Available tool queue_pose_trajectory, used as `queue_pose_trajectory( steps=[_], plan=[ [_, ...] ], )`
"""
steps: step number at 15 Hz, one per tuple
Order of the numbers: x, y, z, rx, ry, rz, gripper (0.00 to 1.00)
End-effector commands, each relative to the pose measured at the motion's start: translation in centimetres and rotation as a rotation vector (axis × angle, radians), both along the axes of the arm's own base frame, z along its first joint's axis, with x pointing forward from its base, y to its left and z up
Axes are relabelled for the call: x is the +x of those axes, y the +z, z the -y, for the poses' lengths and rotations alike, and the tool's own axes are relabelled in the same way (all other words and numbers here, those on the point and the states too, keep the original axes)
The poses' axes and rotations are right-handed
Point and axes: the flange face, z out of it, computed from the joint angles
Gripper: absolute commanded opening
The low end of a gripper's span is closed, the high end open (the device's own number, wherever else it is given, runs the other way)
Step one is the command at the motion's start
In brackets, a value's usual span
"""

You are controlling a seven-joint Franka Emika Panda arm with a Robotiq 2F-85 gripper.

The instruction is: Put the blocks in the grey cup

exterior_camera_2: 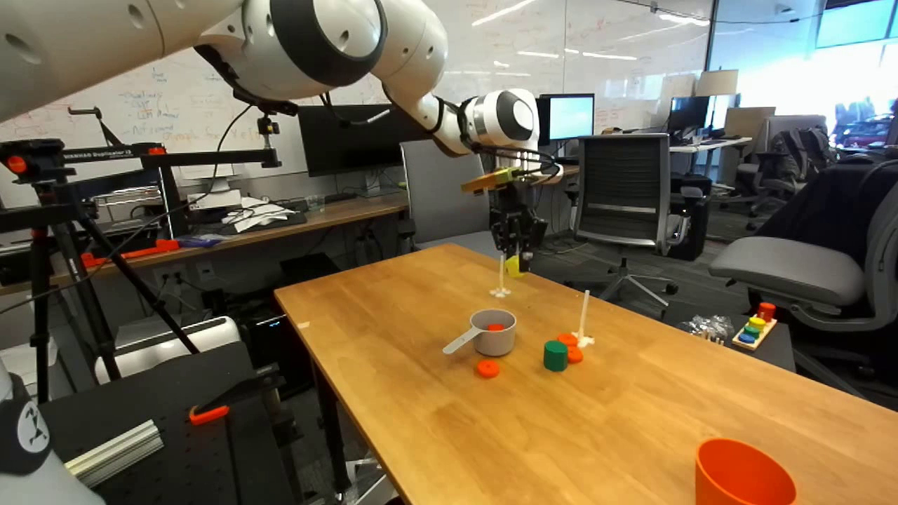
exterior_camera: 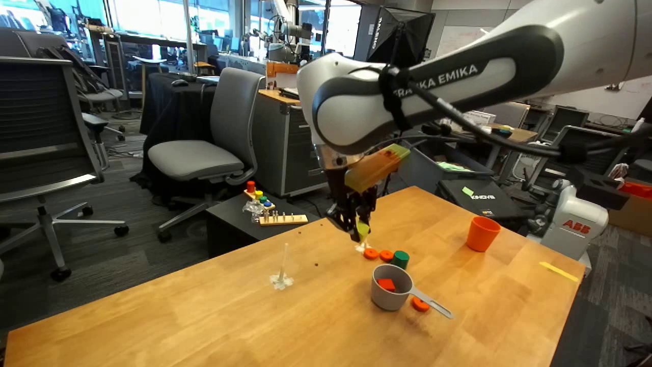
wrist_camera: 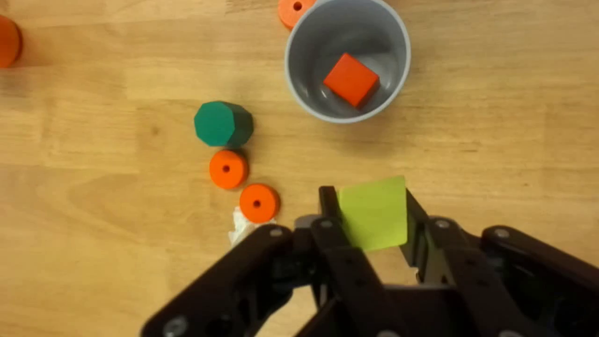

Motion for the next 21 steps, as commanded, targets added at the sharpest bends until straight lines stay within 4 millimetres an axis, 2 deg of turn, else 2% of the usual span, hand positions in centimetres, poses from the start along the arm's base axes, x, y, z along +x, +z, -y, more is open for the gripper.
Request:
queue_pose_trajectory(
  steps=[1, 2, 4, 6, 11, 15, 16, 17, 18, 21],
  plan=[
    [-0.1, 5.0, 0.0, 0.006, -0.049, 0.053, 0.09],
    [-0.1, 5.6, 0.0, 0.015, -0.065, 0.06, 0.09],
    [-0.8, 5.3, 0.3, 0.042, -0.113, 0.037, 0.09],
    [-2.1, 3.9, 0.8, 0.048, -0.171, -0.009, 0.09],
    [-5.3, -0.4, 3.5, 0.011, -0.282, -0.099, 0.09],
    [-6.5, -2.4, 5.2, 0.003, -0.312, -0.126, 0.1],
    [-6.6, -2.8, 5.5, -0.008, -0.308, -0.118, 0.48],
    [-6.8, -3.0, 5.8, -0.01, -0.306, -0.12, 0.58],
    [-7.1, -3.3, 6.0, -0.013, -0.291, -0.151, 0.63],
    [-7.2, -4.0, 6.1, -0.038, -0.242, -0.145, 0.88]
  ],
)
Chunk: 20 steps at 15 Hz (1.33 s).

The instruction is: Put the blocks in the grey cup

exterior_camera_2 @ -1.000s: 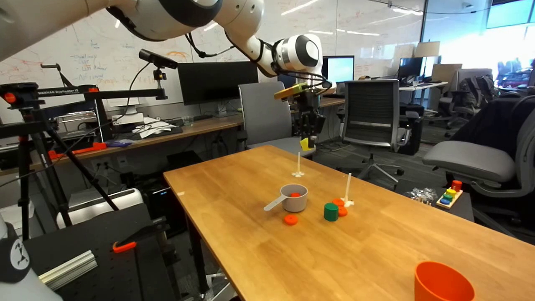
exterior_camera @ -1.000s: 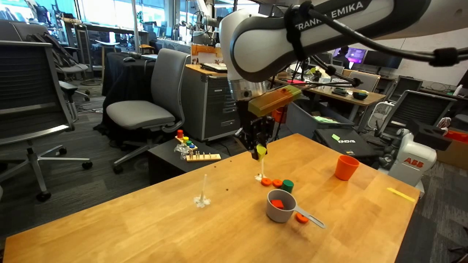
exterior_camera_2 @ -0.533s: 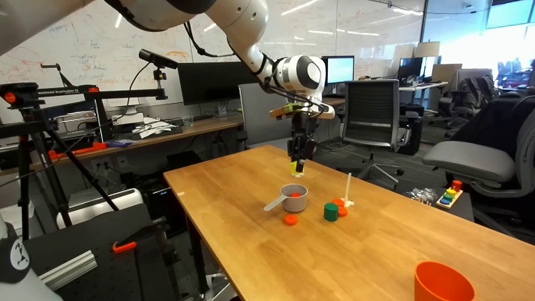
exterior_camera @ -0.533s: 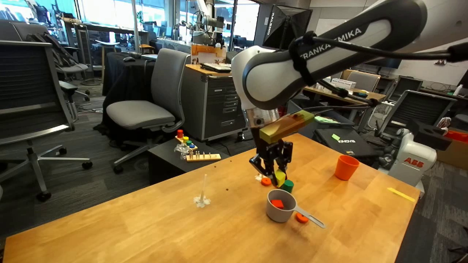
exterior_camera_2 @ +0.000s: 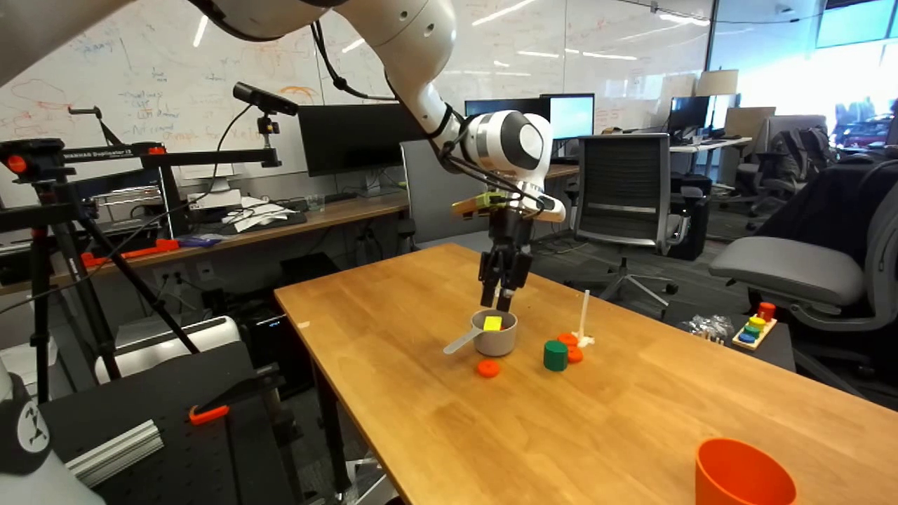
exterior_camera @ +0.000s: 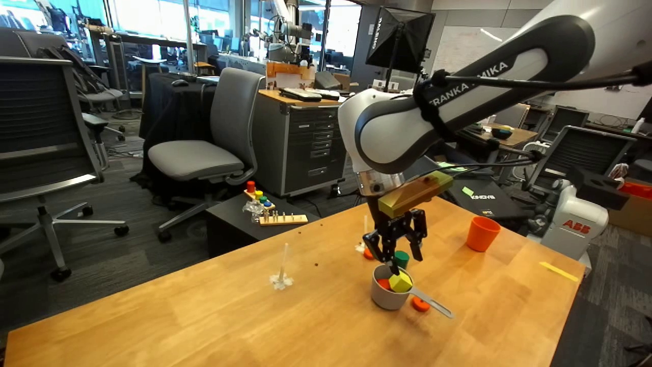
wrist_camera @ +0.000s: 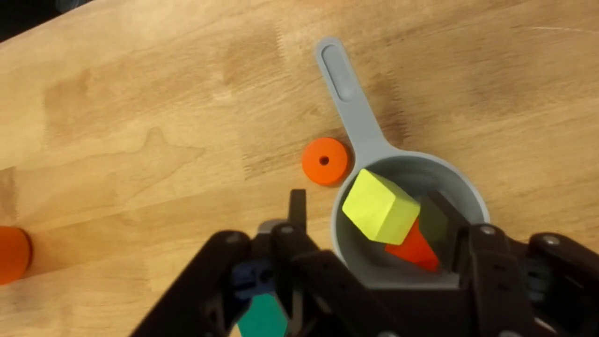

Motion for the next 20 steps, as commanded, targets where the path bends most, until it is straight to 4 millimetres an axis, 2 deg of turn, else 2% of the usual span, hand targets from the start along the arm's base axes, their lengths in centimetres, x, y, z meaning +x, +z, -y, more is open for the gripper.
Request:
queue_pose_trajectory(
  steps=[1, 3, 7, 9, 13, 16, 20],
  plan=[
    [-0.5, 0.8, 0.1, -0.025, 0.065, 0.02, 0.96],
    [0.3, 1.9, 0.4, -0.054, 0.126, 0.058, 1.0],
    [2.6, 5.8, 1.3, -0.151, 0.194, 0.181, 1.0],
    [3.4, 6.4, 2.5, -0.172, 0.194, 0.208, 1.0],
    [4.8, 5.6, 5.6, -0.132, 0.123, 0.281, 1.0],
    [5.7, 4.0, 7.7, -0.055, 0.078, 0.299, 1.0],
    [5.4, 1.4, 8.9, 0.011, 0.048, 0.266, 1.0]
  ],
)
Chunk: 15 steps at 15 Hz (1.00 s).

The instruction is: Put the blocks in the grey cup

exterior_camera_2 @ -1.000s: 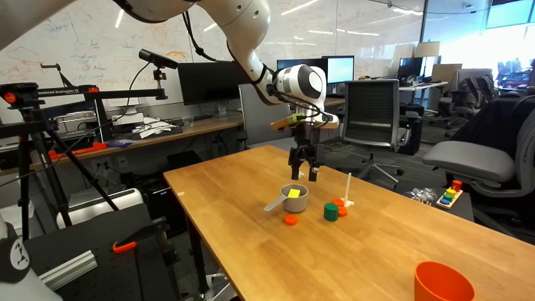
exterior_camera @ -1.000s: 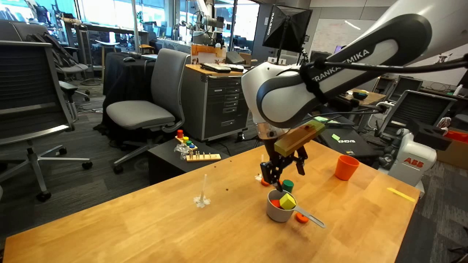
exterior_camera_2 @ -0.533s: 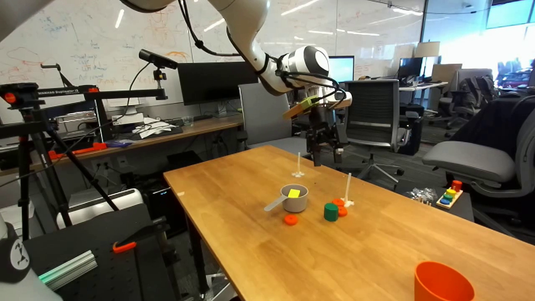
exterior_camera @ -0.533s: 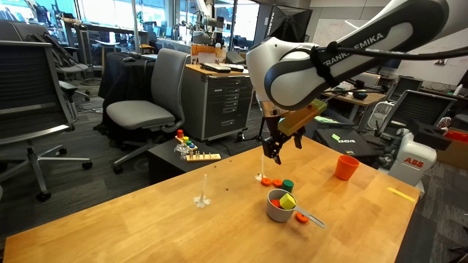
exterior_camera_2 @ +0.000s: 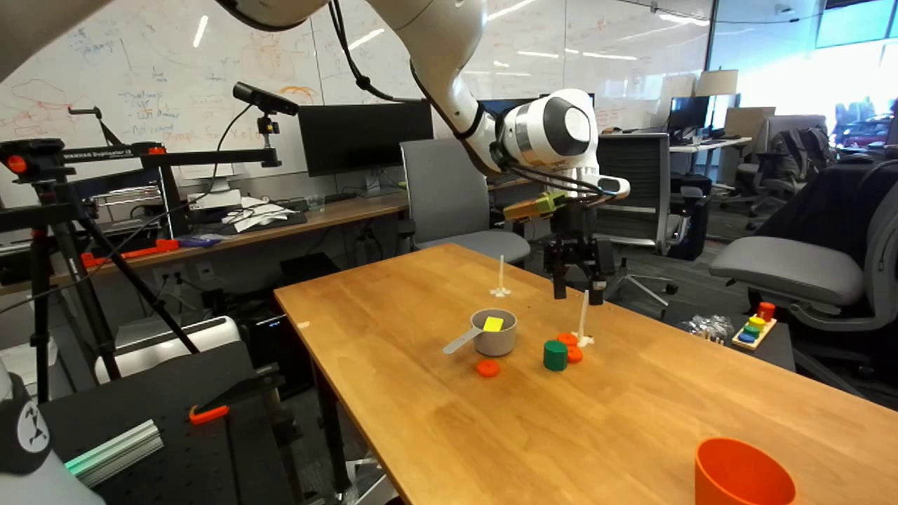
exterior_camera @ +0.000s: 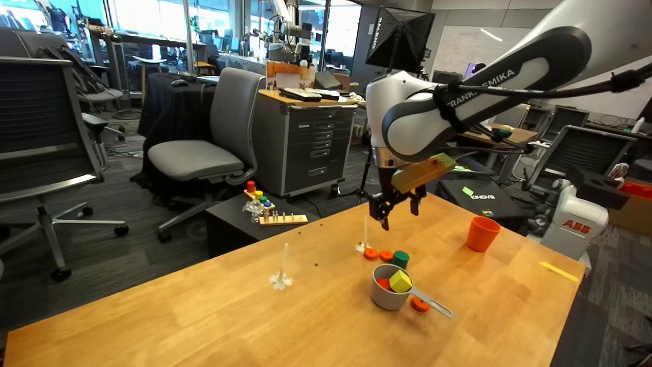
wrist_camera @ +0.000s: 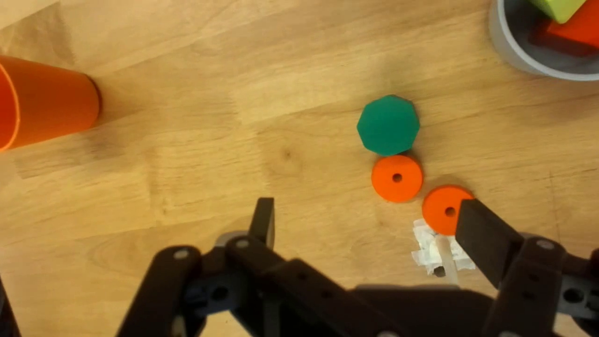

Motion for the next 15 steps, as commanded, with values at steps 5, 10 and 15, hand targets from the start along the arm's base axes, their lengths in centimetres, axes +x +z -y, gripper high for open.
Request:
queue_pose_trajectory(
  steps=[5, 10, 15],
  plan=[
    [-0.5, -3.6, -0.3, 0.126, 0.008, -0.039, 1.0],
    [-0.6, -5.5, -0.2, 0.123, 0.014, -0.049, 1.0],
    [-0.7, -6.9, 0.2, 0.141, 0.002, -0.068, 1.0]
  ],
)
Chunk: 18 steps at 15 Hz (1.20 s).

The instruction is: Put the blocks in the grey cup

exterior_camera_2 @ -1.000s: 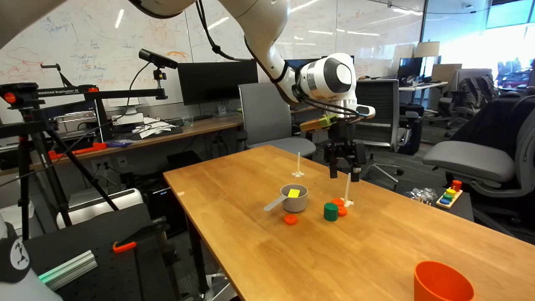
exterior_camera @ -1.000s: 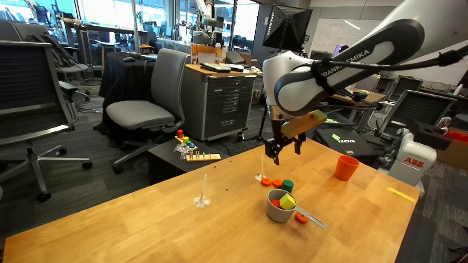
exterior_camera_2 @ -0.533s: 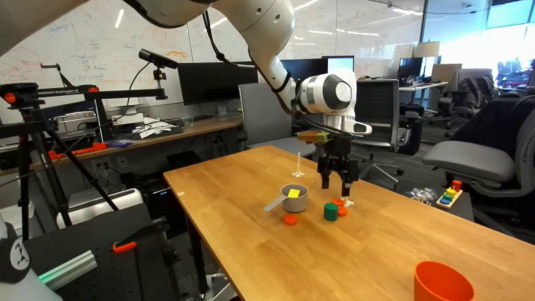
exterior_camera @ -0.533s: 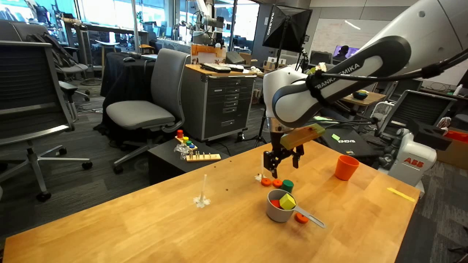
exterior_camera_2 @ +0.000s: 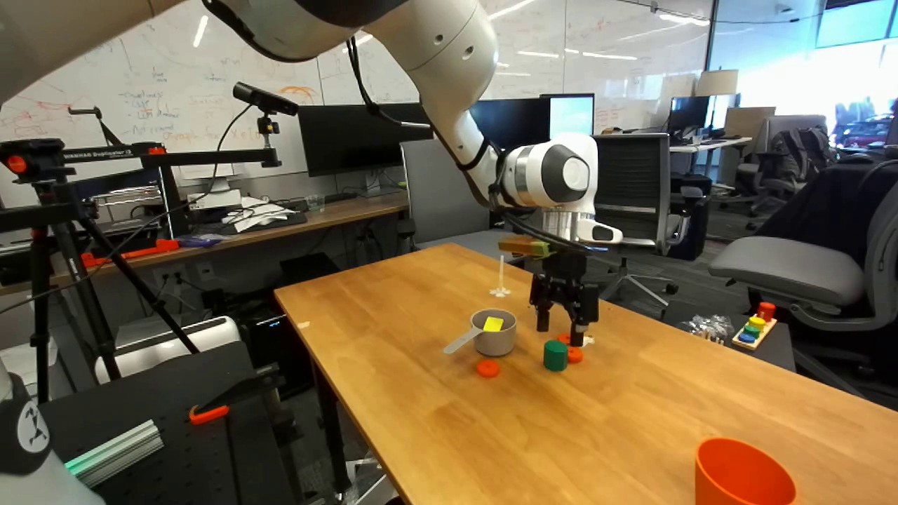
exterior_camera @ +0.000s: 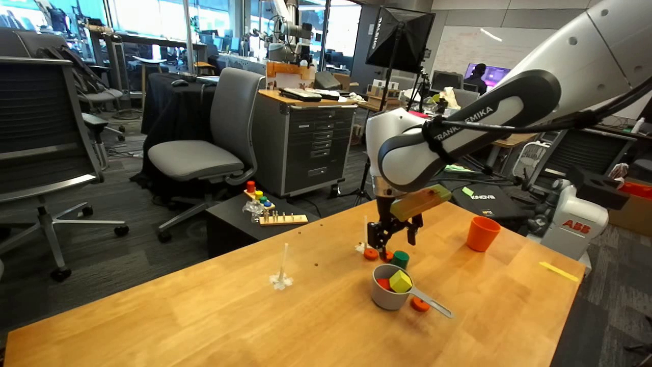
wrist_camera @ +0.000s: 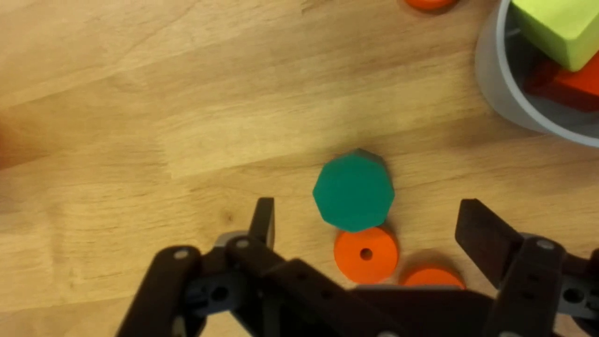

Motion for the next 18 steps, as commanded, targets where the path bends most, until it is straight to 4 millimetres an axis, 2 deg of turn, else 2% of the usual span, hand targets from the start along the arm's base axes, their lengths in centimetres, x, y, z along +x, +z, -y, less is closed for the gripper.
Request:
queue_pose_trajectory(
  steps=[1, 3, 4, 5, 6, 12, 15, 18],
  plan=[
    [0.6, -0.5, 0.3, 0.053, -0.002, -0.001, 1.0],
    [0.7, -1.0, 0.6, 0.058, -0.005, -0.003, 0.99],
    [0.7, -1.2, 0.7, 0.059, -0.007, -0.003, 0.75],
    [0.7, -1.4, 1.0, 0.068, -0.009, -0.006, 0.74],
    [0.7, -1.5, 1.2, 0.072, -0.013, -0.008, 0.69],
    [0.8, -1.5, 3.1, 0.154, -0.064, -0.024, 0.21],
    [1.1, 0.3, 3.7, 0.185, -0.077, -0.008, 0.21],
    [1.5, 3.1, 2.7, 0.195, -0.053, 0.022, 0.21]
  ],
)
